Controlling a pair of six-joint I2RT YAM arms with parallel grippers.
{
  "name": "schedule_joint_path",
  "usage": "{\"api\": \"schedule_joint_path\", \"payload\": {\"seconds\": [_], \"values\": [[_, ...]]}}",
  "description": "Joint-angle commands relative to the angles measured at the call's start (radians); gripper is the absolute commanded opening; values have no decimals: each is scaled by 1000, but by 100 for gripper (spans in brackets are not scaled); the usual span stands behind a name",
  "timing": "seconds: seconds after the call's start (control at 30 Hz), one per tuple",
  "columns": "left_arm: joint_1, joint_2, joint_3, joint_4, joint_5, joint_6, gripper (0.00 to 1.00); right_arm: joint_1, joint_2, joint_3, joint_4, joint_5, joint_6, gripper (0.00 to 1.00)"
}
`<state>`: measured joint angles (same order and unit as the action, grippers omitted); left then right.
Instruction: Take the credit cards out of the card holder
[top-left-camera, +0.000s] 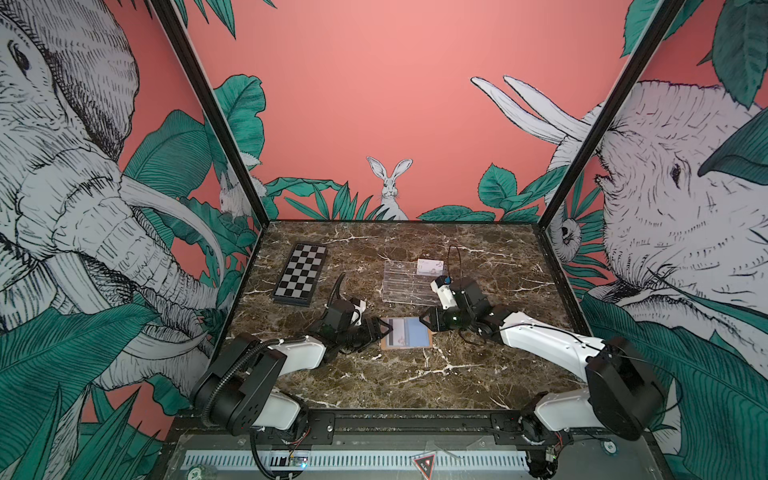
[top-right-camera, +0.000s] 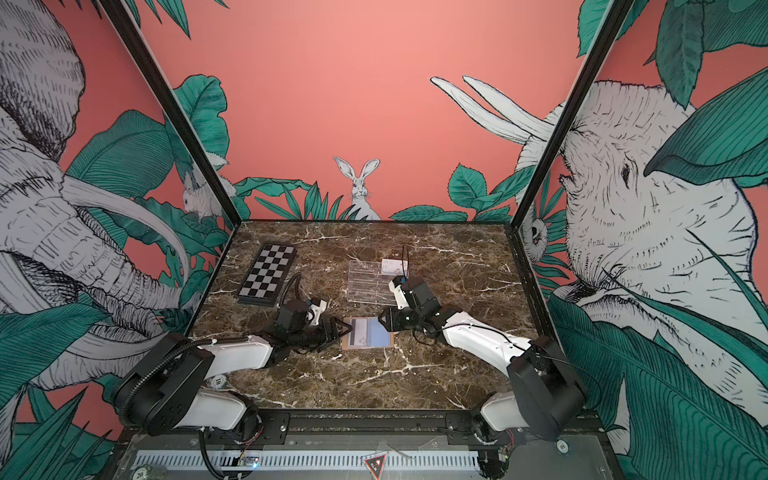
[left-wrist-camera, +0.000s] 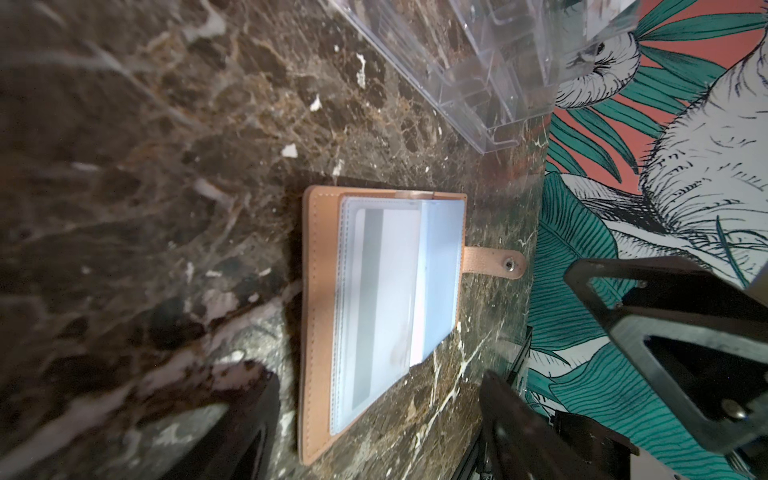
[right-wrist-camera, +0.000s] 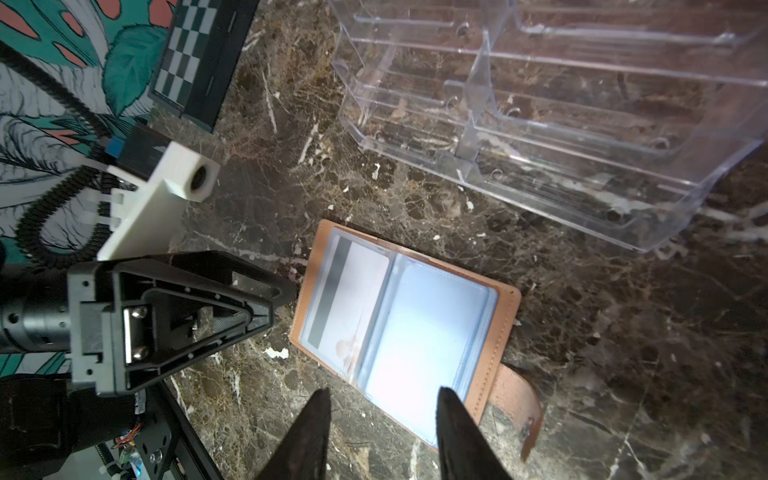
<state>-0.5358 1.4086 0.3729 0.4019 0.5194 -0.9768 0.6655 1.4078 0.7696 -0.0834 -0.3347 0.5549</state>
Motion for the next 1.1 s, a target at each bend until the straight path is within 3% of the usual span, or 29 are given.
{"api": "schedule_joint_path", "payload": {"seconds": [0.0,0.33,1.07], "values": [[5,-16,-12,-31,-18,8,77,18,28,11,25,30,-1,35],[6,27,-14,37,28,3,70,26,119,4,52,37,5,20],[5,67,2,218,145,11,53,29,258,-52,126,37,47,6]]}}
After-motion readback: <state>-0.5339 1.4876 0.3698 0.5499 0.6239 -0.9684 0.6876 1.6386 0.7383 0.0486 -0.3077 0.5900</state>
